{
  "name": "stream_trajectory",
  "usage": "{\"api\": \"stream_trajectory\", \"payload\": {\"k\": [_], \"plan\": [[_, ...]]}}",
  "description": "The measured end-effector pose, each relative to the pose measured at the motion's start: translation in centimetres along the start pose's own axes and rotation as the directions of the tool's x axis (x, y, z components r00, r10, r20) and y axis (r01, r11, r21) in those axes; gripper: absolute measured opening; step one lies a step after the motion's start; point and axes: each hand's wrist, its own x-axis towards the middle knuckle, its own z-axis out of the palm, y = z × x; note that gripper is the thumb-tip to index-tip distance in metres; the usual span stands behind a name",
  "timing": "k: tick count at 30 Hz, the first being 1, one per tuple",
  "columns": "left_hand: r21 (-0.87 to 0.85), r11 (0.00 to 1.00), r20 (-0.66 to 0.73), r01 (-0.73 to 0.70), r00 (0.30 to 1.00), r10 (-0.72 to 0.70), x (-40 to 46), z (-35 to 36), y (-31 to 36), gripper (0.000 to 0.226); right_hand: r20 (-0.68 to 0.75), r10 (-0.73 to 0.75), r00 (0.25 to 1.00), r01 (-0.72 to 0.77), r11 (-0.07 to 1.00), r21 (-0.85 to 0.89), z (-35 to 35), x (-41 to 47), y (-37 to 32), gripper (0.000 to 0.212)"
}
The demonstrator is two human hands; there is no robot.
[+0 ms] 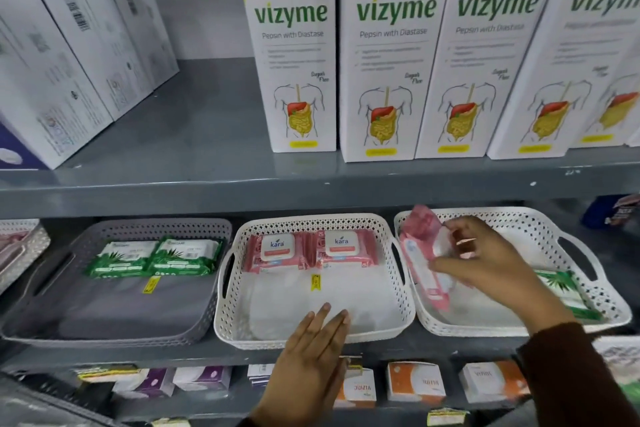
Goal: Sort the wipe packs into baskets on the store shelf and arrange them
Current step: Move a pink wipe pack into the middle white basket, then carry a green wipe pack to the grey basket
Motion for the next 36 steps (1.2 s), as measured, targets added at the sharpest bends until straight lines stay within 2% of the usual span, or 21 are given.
{"api": "stream_trajectory", "payload": {"k": [3, 6, 9, 12, 15, 19, 21, 23, 25, 28, 30, 33, 36], "plan": [[-0.021, 0.998, -0.063, 0.054, 0.996, -0.055, -1.2, 0.0, -0.7, 0.053, 0.048, 0.023, 0.999, -0.029, 0.991, 0.130, 4.8, -0.1, -1.9, 0.063], [-0.052, 0.994, -0.116, 0.092, 0.988, -0.098, -2.4, 0.0, -1.5, 0.050, 0.014, 0.147, 0.989, -0.144, 0.940, 0.309, 10.1, 0.4, -2.3, 0.056], [-0.045, 0.995, -0.125, 0.093, 0.987, -0.098, -3.3, -0.1, -2.0, 0.051, -0.001, 0.256, 0.967, -0.237, 0.899, 0.368, 14.5, 1.7, -1.5, 0.062], [-0.046, 0.994, -0.128, 0.104, 0.986, -0.109, -3.7, -0.1, -1.8, 0.052, -0.086, 0.303, 0.949, -0.265, 0.916, 0.301, 17.0, 2.9, -0.3, 0.075], [-0.037, 0.989, -0.129, 0.144, 0.981, -0.147, -3.7, 0.1, -1.3, 0.052, -0.155, 0.277, 0.948, -0.245, 0.950, 0.195, 18.0, 4.0, 0.9, 0.059], [-0.015, 0.985, -0.108, 0.169, 0.980, -0.170, -3.3, 0.2, -0.8, 0.054, -0.090, 0.229, 0.969, -0.224, 0.973, 0.063, 17.8, 4.4, 1.7, 0.060], [-0.006, 0.989, -0.092, 0.146, 0.985, -0.146, -2.9, 0.1, -0.5, 0.053, -0.123, 0.186, 0.975, -0.189, 0.982, -0.020, 16.3, 3.7, 1.1, 0.054], [-0.006, 0.993, -0.077, 0.116, 0.990, -0.116, -2.2, 0.3, 0.0, 0.053, -0.243, 0.100, 0.965, -0.128, 0.986, -0.102, 14.2, 3.1, 0.7, 0.041], [-0.013, 0.996, -0.066, 0.086, 0.994, -0.087, -1.2, 0.7, 0.7, 0.053, -0.416, 0.029, 0.909, -0.096, 0.985, -0.141, 11.8, 3.0, 1.3, 0.032], [-0.031, 0.998, -0.042, 0.060, 0.997, -0.061, 0.4, 1.2, 2.3, 0.053, -0.567, 0.039, 0.822, -0.119, 0.988, -0.103, 8.9, 4.0, 3.6, 0.033], [-0.030, 0.999, -0.013, 0.046, 0.999, -0.046, 1.5, 1.4, 3.2, 0.054, -0.544, 0.125, 0.830, -0.222, 0.968, -0.116, 7.7, 4.9, 5.3, 0.041], [-0.011, 1.000, 0.036, 0.029, 0.999, -0.028, 2.7, 1.4, 4.1, 0.054, -0.393, 0.330, 0.858, -0.355, 0.935, 0.010, 7.5, 6.4, 7.5, 0.059], [0.025, 0.999, 0.085, 0.030, 0.996, -0.032, 3.4, 1.1, 4.4, 0.055, -0.345, 0.405, 0.847, -0.410, 0.910, 0.059, 8.0, 7.6, 8.3, 0.074]]}}
